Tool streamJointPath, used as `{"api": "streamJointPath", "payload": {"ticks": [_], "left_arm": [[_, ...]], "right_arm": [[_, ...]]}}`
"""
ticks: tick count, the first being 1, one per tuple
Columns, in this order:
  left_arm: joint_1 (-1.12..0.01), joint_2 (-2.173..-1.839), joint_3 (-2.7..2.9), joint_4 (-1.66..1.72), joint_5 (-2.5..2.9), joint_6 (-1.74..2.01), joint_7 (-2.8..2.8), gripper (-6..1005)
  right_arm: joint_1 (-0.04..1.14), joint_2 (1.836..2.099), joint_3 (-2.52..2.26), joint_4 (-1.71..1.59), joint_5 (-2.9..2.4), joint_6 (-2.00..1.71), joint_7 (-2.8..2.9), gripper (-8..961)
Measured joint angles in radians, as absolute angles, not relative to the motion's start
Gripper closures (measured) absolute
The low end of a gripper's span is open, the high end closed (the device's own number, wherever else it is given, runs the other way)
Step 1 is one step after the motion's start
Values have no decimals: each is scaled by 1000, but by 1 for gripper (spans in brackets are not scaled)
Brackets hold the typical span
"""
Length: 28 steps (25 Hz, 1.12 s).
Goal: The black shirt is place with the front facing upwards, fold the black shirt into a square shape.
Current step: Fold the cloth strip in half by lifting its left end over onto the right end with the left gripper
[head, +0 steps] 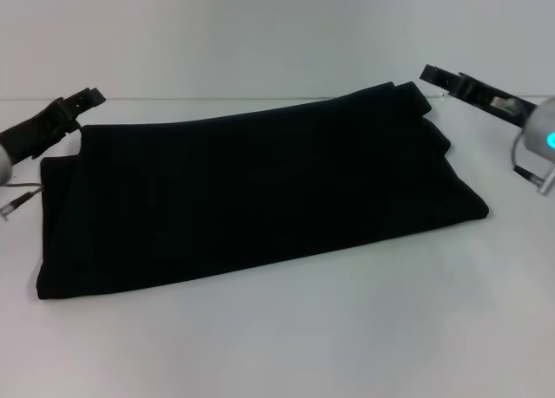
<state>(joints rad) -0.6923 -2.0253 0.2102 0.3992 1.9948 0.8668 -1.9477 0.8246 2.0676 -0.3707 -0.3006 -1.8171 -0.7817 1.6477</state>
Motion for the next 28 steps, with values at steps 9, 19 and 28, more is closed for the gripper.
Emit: {"api": "streamJointPath", "payload": {"ticks": [9,19,28], "left_arm": [[-551,-1900,353,430,2036,1425,-2254,263],[-375,-1901,348,587,2190,1601,-2553,116],[-346,-1902,340,592,2257,1556,-2644,117]], "right_arm": [[648,2016,-510,-428,-1830,-1400,1382,314],[557,2081,-717,-457,-1830,-1428,1076,133],[554,2087,-798,-431,-1830,-1352,1020,8]]}}
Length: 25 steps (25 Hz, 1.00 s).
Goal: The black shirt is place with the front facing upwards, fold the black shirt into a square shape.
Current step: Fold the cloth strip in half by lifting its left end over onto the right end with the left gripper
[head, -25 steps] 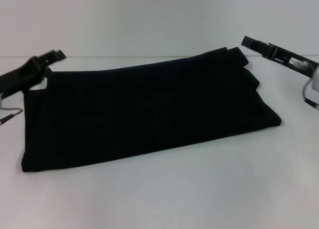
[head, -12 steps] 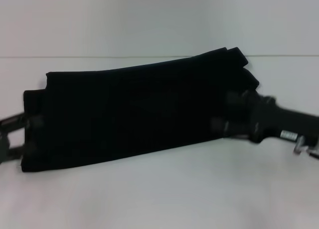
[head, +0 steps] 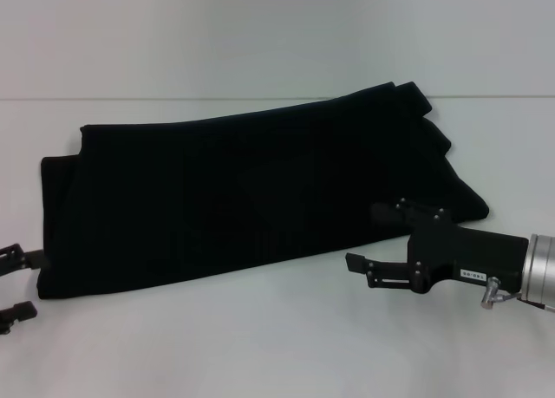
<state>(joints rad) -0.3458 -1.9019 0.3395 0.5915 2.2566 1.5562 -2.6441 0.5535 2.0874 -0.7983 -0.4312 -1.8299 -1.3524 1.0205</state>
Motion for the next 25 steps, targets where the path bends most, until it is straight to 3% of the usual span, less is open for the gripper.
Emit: {"api": "streamJointPath", "payload": {"ticks": [25], "left_arm": [[-428,-1904,341,463,2268,1379,-2657,119]], "right_arm": [[556,2091,-801,-411,-1830,-1361,1019,8]]}}
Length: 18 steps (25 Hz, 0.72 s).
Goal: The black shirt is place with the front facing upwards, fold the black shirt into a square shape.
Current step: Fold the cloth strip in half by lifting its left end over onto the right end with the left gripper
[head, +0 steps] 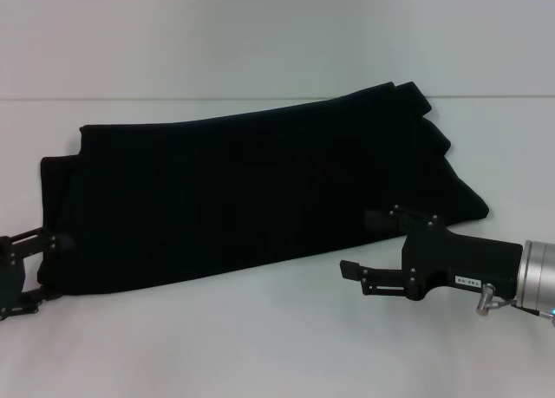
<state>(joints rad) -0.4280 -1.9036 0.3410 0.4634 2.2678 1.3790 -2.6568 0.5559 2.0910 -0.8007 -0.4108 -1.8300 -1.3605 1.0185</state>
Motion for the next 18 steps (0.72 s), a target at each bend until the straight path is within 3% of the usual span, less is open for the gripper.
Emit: {"api": "streamJointPath", "payload": {"ticks": [12,18], "left_arm": [[-438,-1903,359,481,2283,1350,-2652,124],[-440,-1904,395,484,2283,1339,-2662,336]], "right_arm": [[554,2092,-801,-402,-1829,-1355,1019,8],[556,2092,-801,-402,-1827,-1356,1018,8]]}}
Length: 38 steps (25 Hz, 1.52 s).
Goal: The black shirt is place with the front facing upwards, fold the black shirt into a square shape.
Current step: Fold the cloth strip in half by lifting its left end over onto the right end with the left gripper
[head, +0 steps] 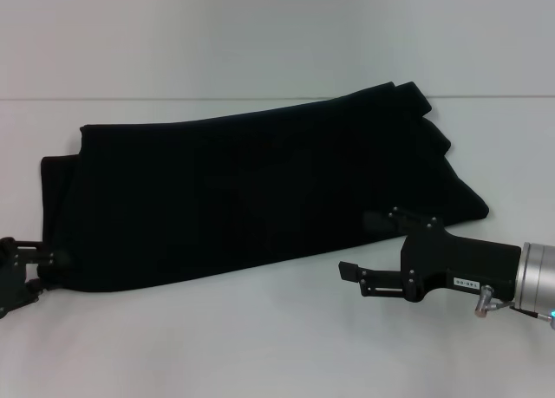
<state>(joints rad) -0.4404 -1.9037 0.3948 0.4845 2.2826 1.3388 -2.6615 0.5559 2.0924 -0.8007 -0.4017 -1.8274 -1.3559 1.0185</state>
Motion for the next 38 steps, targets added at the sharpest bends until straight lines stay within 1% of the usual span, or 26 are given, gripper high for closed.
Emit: {"api": "streamJointPath", "payload": {"ticks": [4,7,18,25,28,35,38], "left_arm": [[-442,-1904,397,485,2283,1338,-2663,514],[-443,-1904,397,485,2283,1338,-2663,760],[-442,-1904,394,499,2282,1338,-2655,958],[-418,-1897,376,549,2276,1338,-2654,970],[-405,-1884,348,565,2278,1338,-2652,968],[-377,-1844,290,574,2280,1312,-2642,963],[-381,-1838,269,576,2275,1328,-2629,961]], "right_arm": [[556,2092,-801,-402,-1827,-1360,1019,8],[556,2092,-801,-402,-1826,-1361,1019,8],[553,2092,-797,-402,-1824,-1362,1019,8],[542,2091,-745,-407,-1821,-1362,1021,8],[535,2090,-700,-408,-1821,-1363,1025,8],[511,2088,-607,-407,-1821,-1357,1026,8],[500,2088,-580,-404,-1821,-1356,1026,8]]}}
